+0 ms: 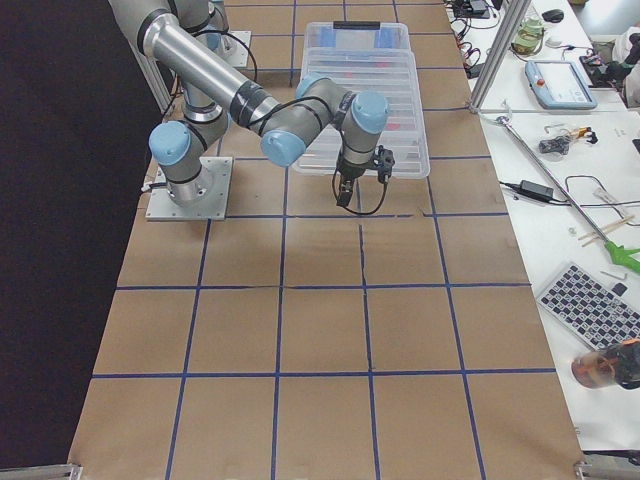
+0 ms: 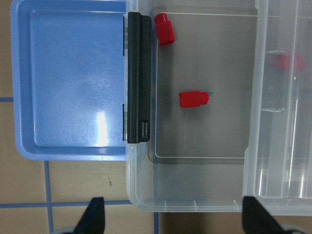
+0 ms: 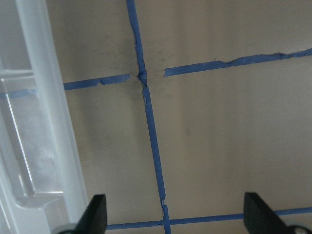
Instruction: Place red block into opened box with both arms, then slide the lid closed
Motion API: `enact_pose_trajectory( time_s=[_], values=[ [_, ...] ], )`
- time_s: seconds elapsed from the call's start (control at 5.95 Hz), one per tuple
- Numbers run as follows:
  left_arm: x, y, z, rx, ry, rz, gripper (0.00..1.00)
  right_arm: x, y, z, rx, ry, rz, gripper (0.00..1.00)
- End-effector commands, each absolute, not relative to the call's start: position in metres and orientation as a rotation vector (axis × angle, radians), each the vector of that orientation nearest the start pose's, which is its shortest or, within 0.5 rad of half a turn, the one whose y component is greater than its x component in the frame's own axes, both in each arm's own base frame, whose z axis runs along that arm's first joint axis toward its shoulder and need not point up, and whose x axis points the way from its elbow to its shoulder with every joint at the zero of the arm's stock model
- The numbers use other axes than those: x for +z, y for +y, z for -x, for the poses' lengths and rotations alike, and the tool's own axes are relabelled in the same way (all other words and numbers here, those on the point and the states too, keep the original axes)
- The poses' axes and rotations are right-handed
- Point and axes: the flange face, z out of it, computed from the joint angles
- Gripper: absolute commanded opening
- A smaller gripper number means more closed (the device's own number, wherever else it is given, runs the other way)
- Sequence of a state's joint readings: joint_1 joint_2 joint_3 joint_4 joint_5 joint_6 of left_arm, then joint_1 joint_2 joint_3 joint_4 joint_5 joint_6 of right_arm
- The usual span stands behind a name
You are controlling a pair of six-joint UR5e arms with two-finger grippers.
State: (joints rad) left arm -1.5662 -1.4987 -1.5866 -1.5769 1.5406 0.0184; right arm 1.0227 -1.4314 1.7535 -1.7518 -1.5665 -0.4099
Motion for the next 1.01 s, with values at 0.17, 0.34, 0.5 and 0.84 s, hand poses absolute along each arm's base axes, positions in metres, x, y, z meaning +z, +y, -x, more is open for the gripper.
enact_pose_trajectory(
  time_s=[0.17, 0.34, 0.5, 0.84],
  values=[
    [0.513, -0.467, 0.134, -0.076, 3.169, -0.023, 0.98, 0.343, -0.514, 0.122, 0.204, 3.061, -0.201, 1.00],
    [0.513, -0.467, 0.134, -0.076, 3.169, -0.023, 0.98, 0.343, -0.518, 0.106, 0.210, 3.065, -0.203, 1.00],
    [0.512, -0.466, 0.134, -0.073, 3.169, -0.023, 0.98, 0.343, -0.521, 0.088, 0.213, 3.068, -0.211, 1.00],
    [0.512, -0.466, 0.134, -0.074, 3.171, -0.023, 0.98, 0.341, -0.524, 0.061, 0.225, 3.072, -0.220, 1.00]
  ],
)
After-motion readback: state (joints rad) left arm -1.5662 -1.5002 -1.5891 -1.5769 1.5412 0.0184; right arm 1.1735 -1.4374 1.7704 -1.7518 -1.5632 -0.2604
